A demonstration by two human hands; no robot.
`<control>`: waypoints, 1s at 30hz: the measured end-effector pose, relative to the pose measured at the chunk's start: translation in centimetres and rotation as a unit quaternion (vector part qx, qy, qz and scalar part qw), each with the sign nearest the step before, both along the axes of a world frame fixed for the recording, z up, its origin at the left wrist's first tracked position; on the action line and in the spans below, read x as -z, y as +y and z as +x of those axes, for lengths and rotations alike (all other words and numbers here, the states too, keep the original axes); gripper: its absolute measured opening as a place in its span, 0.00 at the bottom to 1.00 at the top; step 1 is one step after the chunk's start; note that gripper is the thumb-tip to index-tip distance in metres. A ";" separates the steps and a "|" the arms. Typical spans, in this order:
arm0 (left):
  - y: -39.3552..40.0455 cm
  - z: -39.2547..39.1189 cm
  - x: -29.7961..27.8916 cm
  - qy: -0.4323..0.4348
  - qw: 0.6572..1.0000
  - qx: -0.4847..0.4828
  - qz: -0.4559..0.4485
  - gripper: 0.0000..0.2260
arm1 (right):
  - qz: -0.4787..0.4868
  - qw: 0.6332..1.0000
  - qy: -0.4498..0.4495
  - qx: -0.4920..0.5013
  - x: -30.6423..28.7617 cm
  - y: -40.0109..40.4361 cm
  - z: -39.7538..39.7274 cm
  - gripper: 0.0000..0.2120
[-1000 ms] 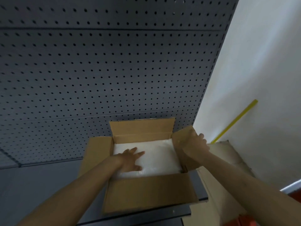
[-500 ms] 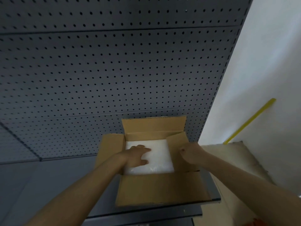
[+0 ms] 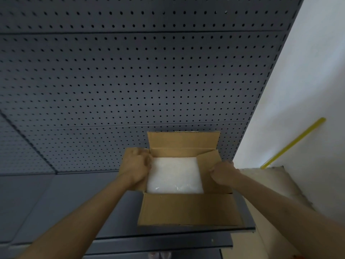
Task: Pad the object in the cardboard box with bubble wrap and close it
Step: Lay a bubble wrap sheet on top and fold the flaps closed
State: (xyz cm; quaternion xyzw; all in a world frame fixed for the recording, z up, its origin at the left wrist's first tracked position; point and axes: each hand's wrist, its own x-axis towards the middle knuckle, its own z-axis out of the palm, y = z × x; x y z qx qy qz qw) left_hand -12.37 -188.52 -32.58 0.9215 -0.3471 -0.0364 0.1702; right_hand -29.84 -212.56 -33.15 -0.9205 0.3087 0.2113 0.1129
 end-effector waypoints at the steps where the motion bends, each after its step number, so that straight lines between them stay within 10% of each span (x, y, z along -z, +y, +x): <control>1: 0.2 0.1 -0.1 -0.015 0.997 -0.071 0.012 0.13 | 0.008 1.000 -0.020 0.007 0.1 0.1 0.0 0.15; 5: 1.6 0.6 -0.3 0.163 0.958 -0.234 0.030 0.31 | 0.024 0.996 -0.086 0.006 -0.1 0.4 -0.7 0.16; 14: -0.6 -2.4 -4.0 0.155 0.972 -0.033 -0.173 0.23 | 0.033 0.994 -0.105 0.026 0.7 0.6 -1.3 0.16; 25: -2.0 -4.6 -0.7 0.049 0.971 0.155 0.176 0.18 | 0.005 0.995 0.017 -0.103 -1.1 1.2 -2.4 0.21; 30: -2.0 -7.8 -2.6 0.192 0.918 0.205 0.280 0.46 | 0.031 0.994 -0.007 -0.102 -1.8 1.8 -3.0 0.23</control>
